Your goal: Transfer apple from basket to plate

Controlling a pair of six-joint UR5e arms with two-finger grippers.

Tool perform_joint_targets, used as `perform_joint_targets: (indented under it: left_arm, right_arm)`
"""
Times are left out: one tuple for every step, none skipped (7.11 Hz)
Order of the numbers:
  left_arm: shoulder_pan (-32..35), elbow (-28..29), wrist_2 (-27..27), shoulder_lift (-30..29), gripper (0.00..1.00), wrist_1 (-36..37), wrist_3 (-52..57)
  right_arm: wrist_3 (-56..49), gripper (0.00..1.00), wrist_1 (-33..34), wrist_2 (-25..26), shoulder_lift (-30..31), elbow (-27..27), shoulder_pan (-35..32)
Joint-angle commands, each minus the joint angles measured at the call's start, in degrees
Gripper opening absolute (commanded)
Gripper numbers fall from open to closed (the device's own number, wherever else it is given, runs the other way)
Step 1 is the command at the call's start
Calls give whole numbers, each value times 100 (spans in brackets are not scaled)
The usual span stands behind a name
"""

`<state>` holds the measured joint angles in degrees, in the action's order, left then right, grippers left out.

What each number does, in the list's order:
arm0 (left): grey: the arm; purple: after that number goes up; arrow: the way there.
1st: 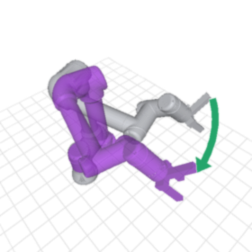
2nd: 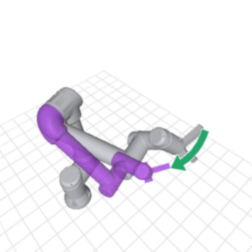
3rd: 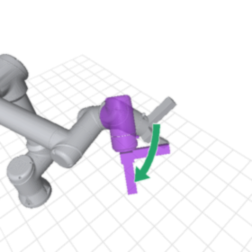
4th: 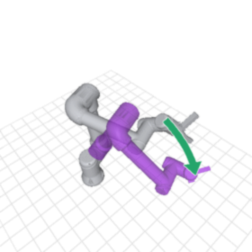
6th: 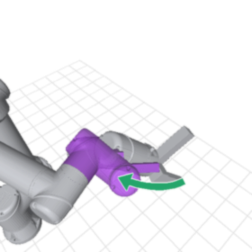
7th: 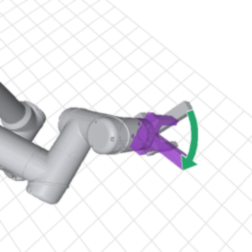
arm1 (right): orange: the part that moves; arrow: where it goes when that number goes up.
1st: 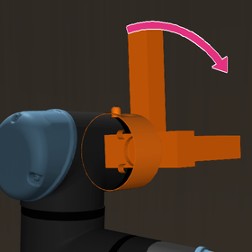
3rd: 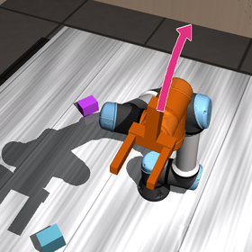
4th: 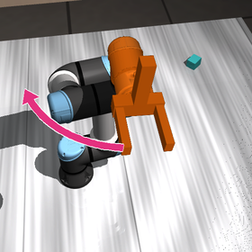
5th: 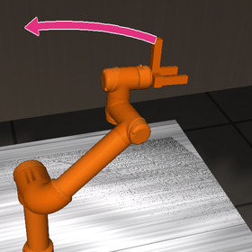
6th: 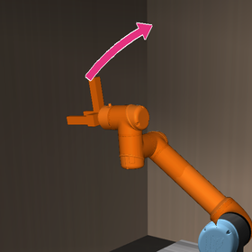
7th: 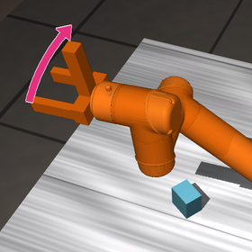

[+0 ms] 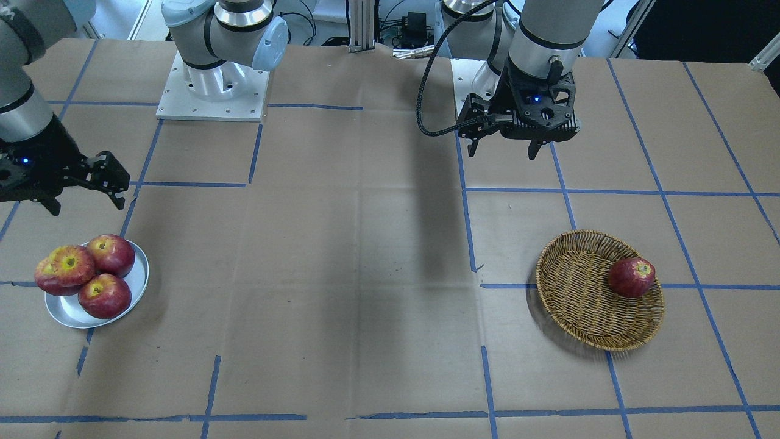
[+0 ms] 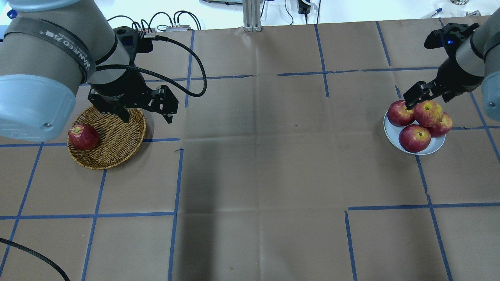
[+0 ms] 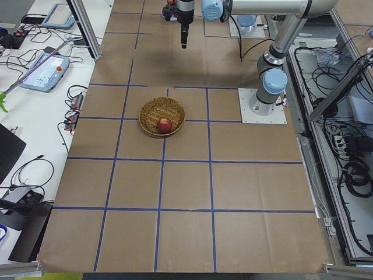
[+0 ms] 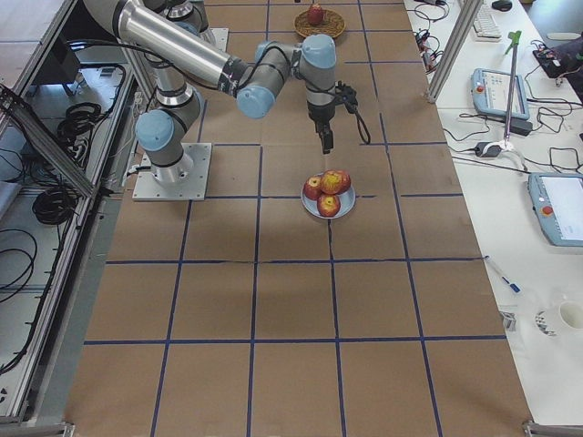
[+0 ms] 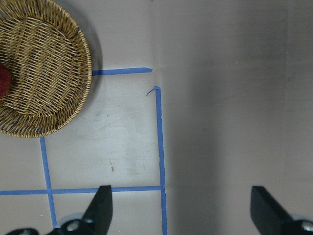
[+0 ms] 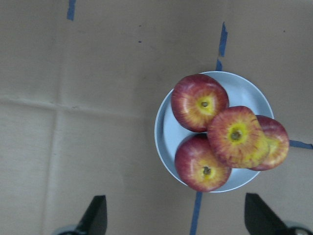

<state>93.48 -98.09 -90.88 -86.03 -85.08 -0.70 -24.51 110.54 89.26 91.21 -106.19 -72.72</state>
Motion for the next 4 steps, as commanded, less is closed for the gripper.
perform_joint_targets:
  left_arm:
    - [-5,0,0,-1,99,0,0]
    - [3,0,0,-1,99,0,0]
    - [4,0,0,-1,99,0,0]
    - [4,0,9,-1,99,0,0]
  right_arm:
    - [1836,100,-1118,56,274,527,-1054]
    - [2523,100,-1487,221,318,738,-1547]
    - [2930,100,-1822,197,327,897,-1917]
    - [3030,100,-1860,232,362,951,-2043]
